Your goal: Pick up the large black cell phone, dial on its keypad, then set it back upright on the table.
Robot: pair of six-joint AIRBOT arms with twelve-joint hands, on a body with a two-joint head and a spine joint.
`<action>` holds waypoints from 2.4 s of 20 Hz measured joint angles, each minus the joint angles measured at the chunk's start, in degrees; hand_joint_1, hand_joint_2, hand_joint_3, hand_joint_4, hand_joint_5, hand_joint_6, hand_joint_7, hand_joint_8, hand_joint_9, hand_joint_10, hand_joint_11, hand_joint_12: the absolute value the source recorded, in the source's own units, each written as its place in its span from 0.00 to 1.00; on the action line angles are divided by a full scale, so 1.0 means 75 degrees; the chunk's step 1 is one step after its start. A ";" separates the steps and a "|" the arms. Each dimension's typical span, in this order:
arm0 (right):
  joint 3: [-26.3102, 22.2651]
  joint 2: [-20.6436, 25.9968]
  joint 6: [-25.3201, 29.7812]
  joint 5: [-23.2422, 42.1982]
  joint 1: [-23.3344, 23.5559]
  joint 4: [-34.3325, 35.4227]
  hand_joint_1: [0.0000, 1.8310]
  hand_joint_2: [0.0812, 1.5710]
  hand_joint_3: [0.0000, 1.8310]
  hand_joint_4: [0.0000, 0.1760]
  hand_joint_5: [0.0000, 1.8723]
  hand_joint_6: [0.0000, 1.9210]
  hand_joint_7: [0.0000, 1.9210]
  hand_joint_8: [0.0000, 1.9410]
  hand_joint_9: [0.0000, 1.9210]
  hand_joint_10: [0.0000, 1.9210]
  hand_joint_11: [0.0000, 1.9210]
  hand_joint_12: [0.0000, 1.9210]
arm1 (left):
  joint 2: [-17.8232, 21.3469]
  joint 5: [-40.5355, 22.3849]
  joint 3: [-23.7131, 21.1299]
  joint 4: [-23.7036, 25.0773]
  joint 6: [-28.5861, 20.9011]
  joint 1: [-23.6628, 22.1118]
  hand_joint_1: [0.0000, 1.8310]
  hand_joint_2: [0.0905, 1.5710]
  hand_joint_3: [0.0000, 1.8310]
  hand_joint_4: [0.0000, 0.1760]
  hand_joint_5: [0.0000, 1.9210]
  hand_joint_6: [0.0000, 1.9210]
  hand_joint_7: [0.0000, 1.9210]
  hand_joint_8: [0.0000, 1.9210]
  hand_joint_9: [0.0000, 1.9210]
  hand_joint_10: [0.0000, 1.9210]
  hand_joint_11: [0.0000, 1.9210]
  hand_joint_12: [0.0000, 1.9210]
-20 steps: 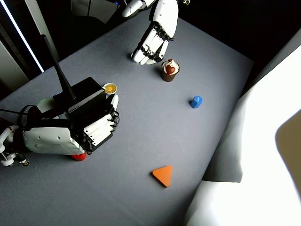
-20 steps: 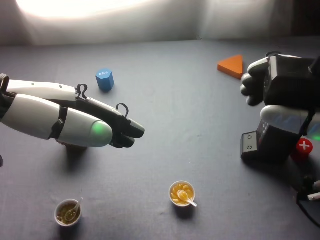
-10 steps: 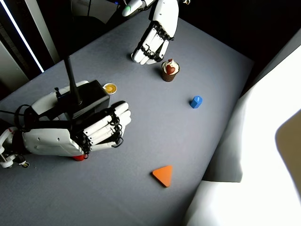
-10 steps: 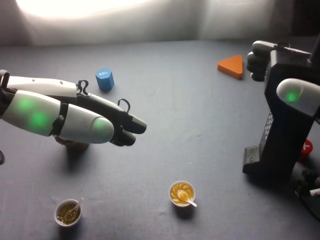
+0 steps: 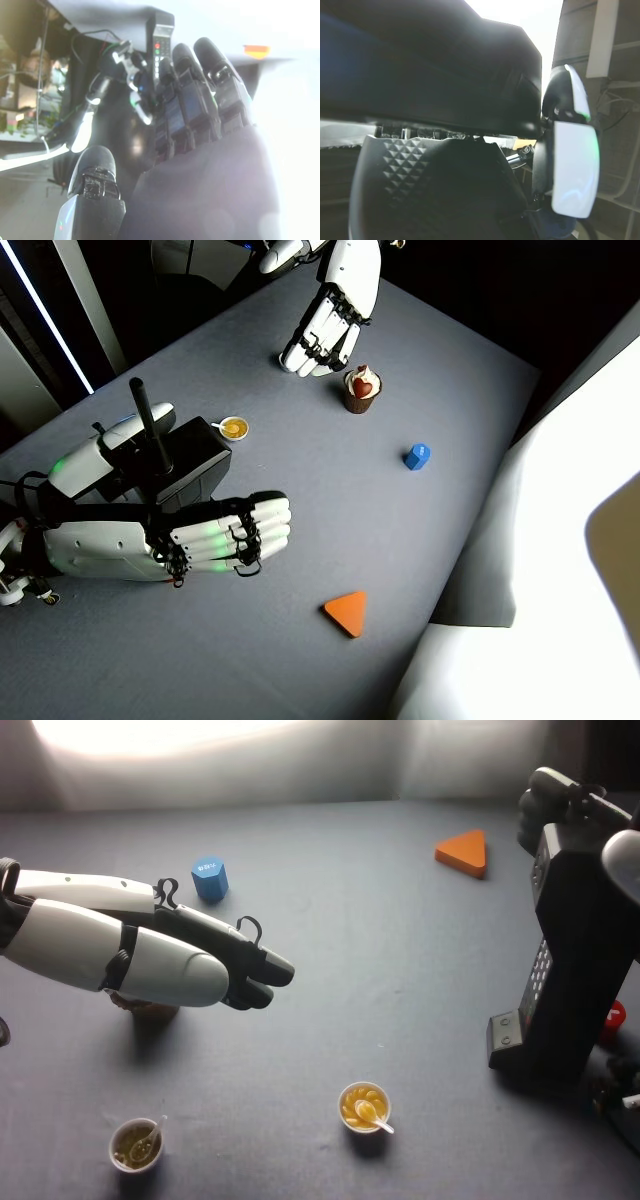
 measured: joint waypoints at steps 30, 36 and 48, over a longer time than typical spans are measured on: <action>-0.0157 0.0076 0.0012 0.0038 0.0000 -0.0213 0.12 0.55 0.00 0.14 0.08 0.00 0.08 0.00 0.07 0.00 0.00 0.23 | 0.0000 0.0026 -0.0020 0.0000 -0.0061 -0.0003 0.00 0.78 0.00 0.00 0.16 0.00 0.25 0.00 0.25 0.00 0.04 0.53; -0.0251 0.0131 0.0012 0.0047 0.0000 -0.0242 0.12 0.56 0.00 0.18 0.09 0.00 0.09 0.00 0.08 0.00 0.00 0.25 | 0.0000 0.0026 -0.0006 0.0000 -0.0087 -0.0009 0.00 0.78 0.00 0.00 0.17 0.01 0.27 0.01 0.27 0.01 0.06 0.54; -0.0379 0.0286 0.0009 0.0058 0.0017 -0.0239 0.12 0.58 0.00 0.14 0.10 0.00 0.10 0.00 0.09 0.00 0.00 0.25 | 0.0006 0.0026 -0.0006 -0.0003 -0.0143 -0.0009 0.00 0.78 0.00 0.00 0.15 0.00 0.25 0.00 0.26 0.00 0.05 0.55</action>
